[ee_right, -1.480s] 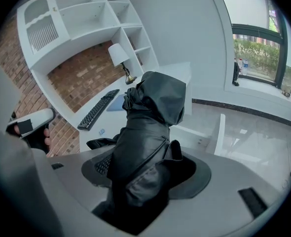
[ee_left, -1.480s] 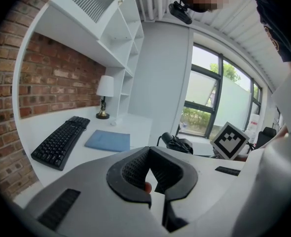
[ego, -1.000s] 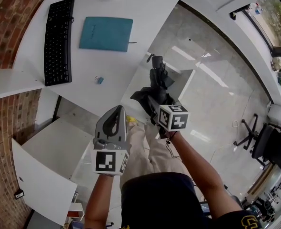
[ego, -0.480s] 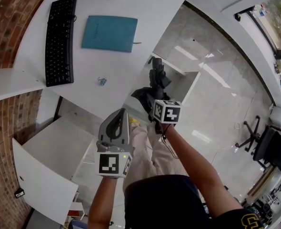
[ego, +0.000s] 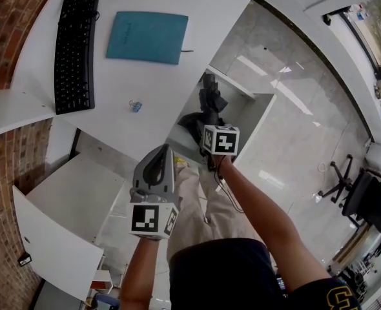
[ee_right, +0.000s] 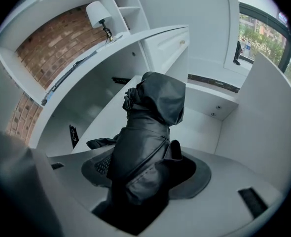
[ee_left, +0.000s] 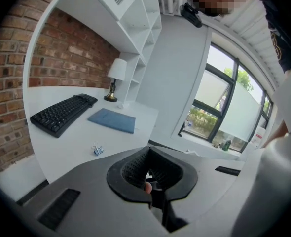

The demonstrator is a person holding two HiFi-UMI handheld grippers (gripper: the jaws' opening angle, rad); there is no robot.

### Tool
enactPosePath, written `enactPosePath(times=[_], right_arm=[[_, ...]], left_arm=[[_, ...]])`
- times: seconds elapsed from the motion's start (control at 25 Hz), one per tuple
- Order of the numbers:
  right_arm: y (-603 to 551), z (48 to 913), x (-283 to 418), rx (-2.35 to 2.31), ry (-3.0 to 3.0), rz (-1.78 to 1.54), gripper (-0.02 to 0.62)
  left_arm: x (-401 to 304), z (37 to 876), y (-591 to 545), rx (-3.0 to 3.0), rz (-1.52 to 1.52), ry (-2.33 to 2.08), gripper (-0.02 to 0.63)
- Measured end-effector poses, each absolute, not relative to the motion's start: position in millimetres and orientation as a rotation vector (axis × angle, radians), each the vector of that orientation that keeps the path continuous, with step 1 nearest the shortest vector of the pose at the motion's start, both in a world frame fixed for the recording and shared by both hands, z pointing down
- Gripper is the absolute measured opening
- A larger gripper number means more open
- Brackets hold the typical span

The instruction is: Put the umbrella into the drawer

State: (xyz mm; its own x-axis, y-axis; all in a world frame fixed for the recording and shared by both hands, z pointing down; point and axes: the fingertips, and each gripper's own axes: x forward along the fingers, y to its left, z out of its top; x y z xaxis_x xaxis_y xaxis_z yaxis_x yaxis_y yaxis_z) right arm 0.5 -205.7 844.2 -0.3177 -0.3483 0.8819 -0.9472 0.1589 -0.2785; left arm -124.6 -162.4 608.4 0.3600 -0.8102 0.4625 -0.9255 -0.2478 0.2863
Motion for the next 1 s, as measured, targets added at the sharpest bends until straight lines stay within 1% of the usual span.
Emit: enactPosePath(times=[0.36,0.48,1.0], right_arm=[[-208,881,3,1.165,-1.73,1.117,0.264],[-210,888,-1,1.136,-1.726,1.15,0.264],[-214,915,-4,1.037,-1.727,1.101,0.264]], left_arm=[[-118,633,-154,2.08,0.344,-1.467,0.017],[-115,638,-152,2.084,0.371,-1.46,0.017],[-100,654,-146,2.096,0.431,-1.437,0.017]])
